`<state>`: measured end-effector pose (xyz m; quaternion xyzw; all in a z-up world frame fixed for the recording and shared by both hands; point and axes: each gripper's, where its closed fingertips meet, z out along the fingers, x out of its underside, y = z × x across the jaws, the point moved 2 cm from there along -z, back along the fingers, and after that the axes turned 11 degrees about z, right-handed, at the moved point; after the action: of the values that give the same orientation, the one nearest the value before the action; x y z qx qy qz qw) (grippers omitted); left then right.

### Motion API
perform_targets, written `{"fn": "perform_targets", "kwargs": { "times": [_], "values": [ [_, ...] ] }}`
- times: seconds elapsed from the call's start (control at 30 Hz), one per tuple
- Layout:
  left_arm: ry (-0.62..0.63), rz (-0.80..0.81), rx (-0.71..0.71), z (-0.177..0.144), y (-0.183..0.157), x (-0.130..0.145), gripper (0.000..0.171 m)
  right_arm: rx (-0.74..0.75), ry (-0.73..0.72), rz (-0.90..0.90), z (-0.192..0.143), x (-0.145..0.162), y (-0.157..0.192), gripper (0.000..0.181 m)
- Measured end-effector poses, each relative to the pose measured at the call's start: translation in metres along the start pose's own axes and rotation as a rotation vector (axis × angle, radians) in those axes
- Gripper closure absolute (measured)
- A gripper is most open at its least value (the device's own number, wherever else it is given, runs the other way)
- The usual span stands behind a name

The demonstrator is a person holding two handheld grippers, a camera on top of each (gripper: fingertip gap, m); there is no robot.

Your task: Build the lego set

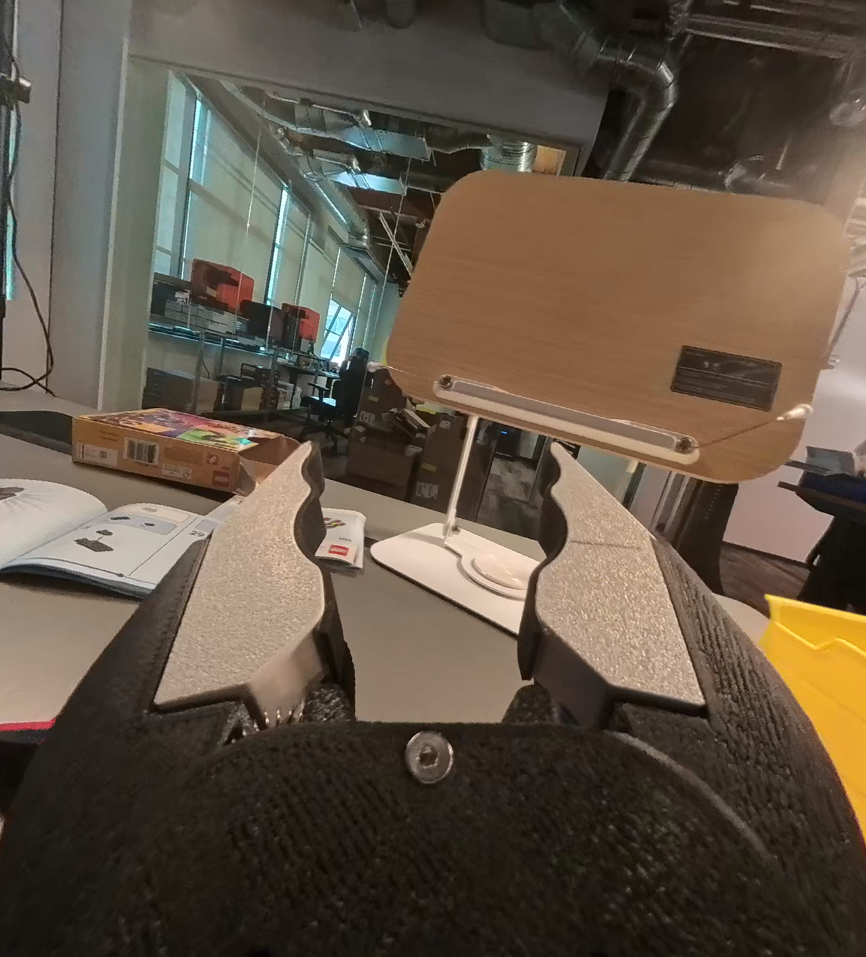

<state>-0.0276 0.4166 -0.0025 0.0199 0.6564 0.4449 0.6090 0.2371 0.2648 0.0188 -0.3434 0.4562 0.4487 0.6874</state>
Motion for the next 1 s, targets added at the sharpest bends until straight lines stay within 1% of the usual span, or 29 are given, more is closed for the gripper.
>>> {"fn": "perform_targets", "kwargs": {
  "times": [0.1,0.17,0.2,0.27,0.3,0.33,0.37,0.5,0.63,0.73,0.8,0.87,1.0],
  "values": [
    [-0.01,-0.088,0.037,0.0,0.001,0.002,0.104,-0.022,0.012,-0.046,0.002,0.003,0.007,0.104],
    [-0.01,-0.097,0.033,0.001,0.003,0.003,0.106,-0.021,0.025,-0.082,0.003,0.005,0.009,0.108],
    [-0.008,-0.094,0.035,0.001,0.002,0.003,0.106,-0.014,0.031,-0.1,0.003,0.006,0.008,0.114],
    [0.02,-0.064,0.032,-0.002,0.002,0.007,0.106,0.018,0.045,-0.142,0.004,0.008,0.004,0.13],
    [0.032,-0.052,0.019,-0.006,0.004,0.008,0.108,0.035,0.054,-0.157,0.003,0.009,0.002,0.142],
    [0.025,-0.041,0.012,-0.01,0.006,0.008,0.109,0.045,0.06,-0.166,0.003,0.01,0.0,0.148],
    [0.019,-0.036,0.001,-0.013,0.008,0.008,0.111,0.047,0.062,-0.169,0.002,0.01,0.0,0.151],
    [0.032,-0.09,-0.022,-0.011,0.016,0.013,0.109,0.027,0.059,-0.168,0.001,0.01,0.001,0.152],
    [0.072,-0.063,-0.046,-0.009,0.018,0.019,0.104,0.023,0.068,-0.143,-0.005,0.01,-0.004,0.146],
    [0.056,-0.065,-0.085,-0.013,0.023,0.016,0.106,0.03,0.059,-0.137,-0.013,0.006,-0.013,0.146],
    [0.079,-0.073,-0.108,-0.009,0.027,0.022,0.105,0.034,0.063,-0.145,-0.016,0.006,-0.019,0.146],
    [0.108,-0.091,-0.122,-0.005,0.03,0.027,0.103,0.033,0.068,-0.144,-0.019,0.006,-0.023,0.147],
    [0.106,-0.096,-0.138,-0.004,0.032,0.027,0.104,0.007,0.076,-0.176,-0.024,0.007,-0.027,0.153]
  ]
}}
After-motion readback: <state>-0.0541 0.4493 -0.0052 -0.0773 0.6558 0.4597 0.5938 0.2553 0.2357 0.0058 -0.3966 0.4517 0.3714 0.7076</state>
